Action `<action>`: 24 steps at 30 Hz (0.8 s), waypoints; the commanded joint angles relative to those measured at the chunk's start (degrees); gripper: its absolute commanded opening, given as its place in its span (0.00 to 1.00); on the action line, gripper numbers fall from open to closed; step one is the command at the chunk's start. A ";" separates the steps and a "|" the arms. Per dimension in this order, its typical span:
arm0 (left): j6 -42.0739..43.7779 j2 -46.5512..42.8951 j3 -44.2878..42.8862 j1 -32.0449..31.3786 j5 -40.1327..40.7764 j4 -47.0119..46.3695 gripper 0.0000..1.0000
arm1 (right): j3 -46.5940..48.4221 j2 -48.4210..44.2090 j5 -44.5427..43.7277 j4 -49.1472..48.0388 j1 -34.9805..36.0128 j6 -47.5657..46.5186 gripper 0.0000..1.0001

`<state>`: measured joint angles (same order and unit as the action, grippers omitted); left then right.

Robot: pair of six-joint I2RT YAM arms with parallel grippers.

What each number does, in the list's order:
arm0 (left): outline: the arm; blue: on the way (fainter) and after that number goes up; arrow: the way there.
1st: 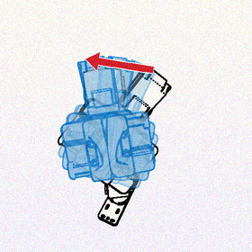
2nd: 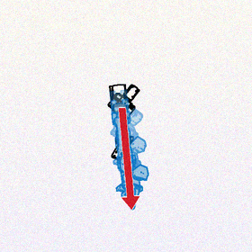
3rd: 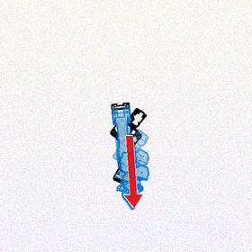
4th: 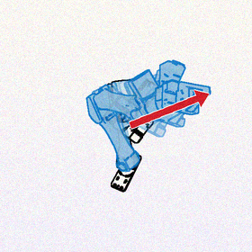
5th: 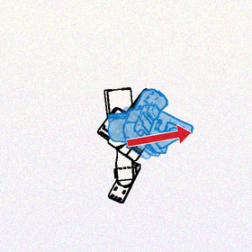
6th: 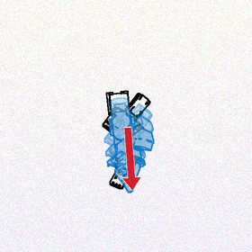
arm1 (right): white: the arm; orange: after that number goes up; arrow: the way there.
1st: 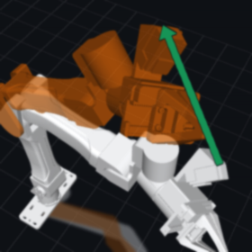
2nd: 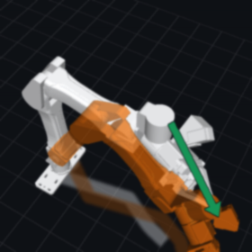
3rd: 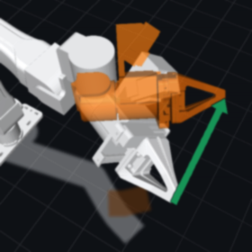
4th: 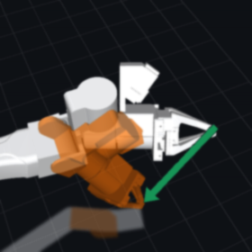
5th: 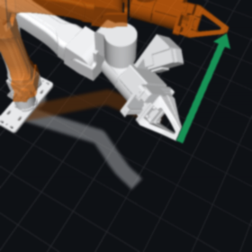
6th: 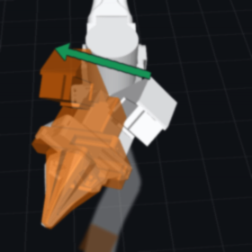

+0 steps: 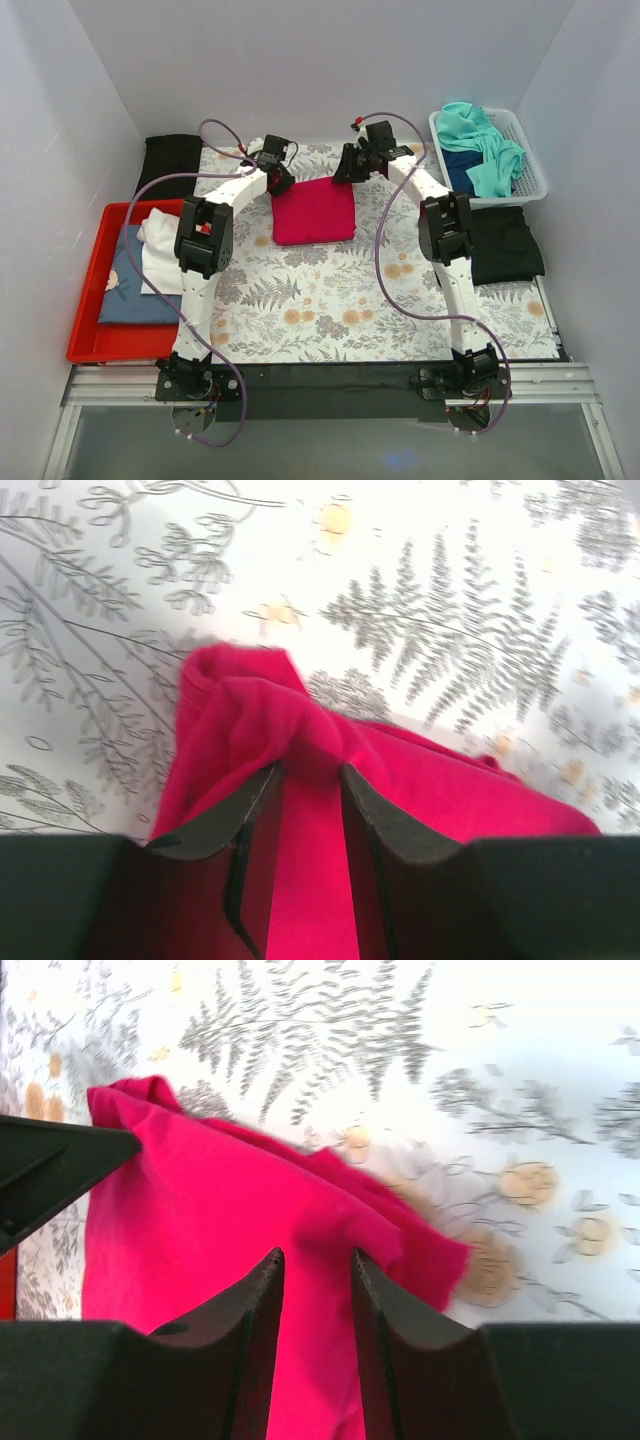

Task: Fold and stack the t-shirts
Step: Fold the long partially folded tshirt into a neat square

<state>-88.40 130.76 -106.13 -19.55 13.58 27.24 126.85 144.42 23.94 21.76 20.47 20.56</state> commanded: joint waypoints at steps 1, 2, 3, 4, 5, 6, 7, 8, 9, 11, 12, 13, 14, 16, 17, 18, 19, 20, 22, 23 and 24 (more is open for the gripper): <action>-0.19 1.69 -3.64 1.62 3.64 6.66 0.28 | 2.70 0.95 -0.31 -1.90 -2.71 1.85 0.39; -0.37 1.95 -3.74 1.88 3.29 7.29 0.27 | 2.44 0.52 0.05 -1.81 -4.19 2.12 0.39; -0.46 1.69 -3.48 2.41 3.03 7.64 0.27 | 1.48 0.08 0.22 -1.81 -5.08 2.29 0.39; -0.28 1.43 -3.04 2.59 2.51 7.56 0.26 | 1.13 -1.23 0.57 -1.81 -5.87 2.30 0.39; -0.02 0.99 -2.25 2.94 2.15 6.69 0.26 | 0.69 -1.94 1.19 -1.63 -7.27 1.77 0.39; 0.77 -0.23 -1.72 3.03 1.10 5.90 0.26 | -0.36 -2.82 1.54 -1.63 -7.72 1.33 0.39; 2.17 -0.94 -1.28 3.03 -0.04 2.84 0.26 | -0.81 -4.92 1.72 -1.37 -7.99 0.72 0.39; 4.70 -1.73 -0.93 3.03 -0.66 1.60 0.26 | -1.42 -6.07 1.20 -0.50 -8.25 -1.29 0.39; 5.69 -3.21 -0.92 3.03 -1.36 0.63 0.29 | -3.08 -7.30 0.76 -0.23 -8.25 -2.35 0.39; 9.62 -4.54 -1.62 3.11 -2.07 -1.58 0.31 | -5.72 -11.51 -0.90 0.47 -8.08 -3.85 0.39; 10.96 -4.98 -3.37 3.12 -2.16 -1.58 0.34 | -7.13 -12.92 -1.61 0.83 -8.08 -4.99 0.39; 12.36 -5.77 -4.52 3.12 -2.33 -1.32 0.39 | -8.79 -15.28 -2.23 1.09 -8.08 -5.61 0.40; 13.33 -6.21 -5.40 3.12 -2.16 -0.45 0.40 | -11.33 -16.18 -2.50 1.35 -8.08 -6.22 0.42; 15.97 -8.23 -6.46 3.12 -1.64 0.61 0.43 | -13.63 -18.20 -1.98 2.67 -8.08 -7.72 0.45; 16.41 -9.20 -6.29 3.20 -1.46 1.14 0.45 | -15.47 -18.56 -0.67 3.20 -7.90 -8.25 0.47; 16.77 -10.77 -5.50 3.20 -1.11 2.19 0.49 | -16.88 -19.26 0.04 4.42 -7.55 -9.30 0.53; 16.77 -10.79 -4.89 3.20 -1.10 2.89 0.49 | -16.90 -19.61 0.05 4.78 -7.55 -9.92 0.55; 16.68 -12.62 -4.01 3.29 -1.54 3.51 0.50 | -19.07 -19.96 0.40 5.05 -7.03 -10.62 0.57; 15.29 -15.69 -0.25 3.29 -2.85 4.74 0.50 | -21.28 -20.93 0.49 4.96 -6.15 -11.94 0.60; 14.67 -16.75 1.26 3.38 -3.99 4.83 0.50 | -22.16 -21.11 0.75 4.96 -5.88 -12.20 0.59; 14.14 -18.07 2.84 3.38 -5.05 4.84 0.50 | -23.65 -21.11 0.93 4.96 -5.71 -12.38 0.59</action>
<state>-74.39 120.44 -106.80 -16.60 10.83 29.80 106.87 123.87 23.40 24.32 13.85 11.33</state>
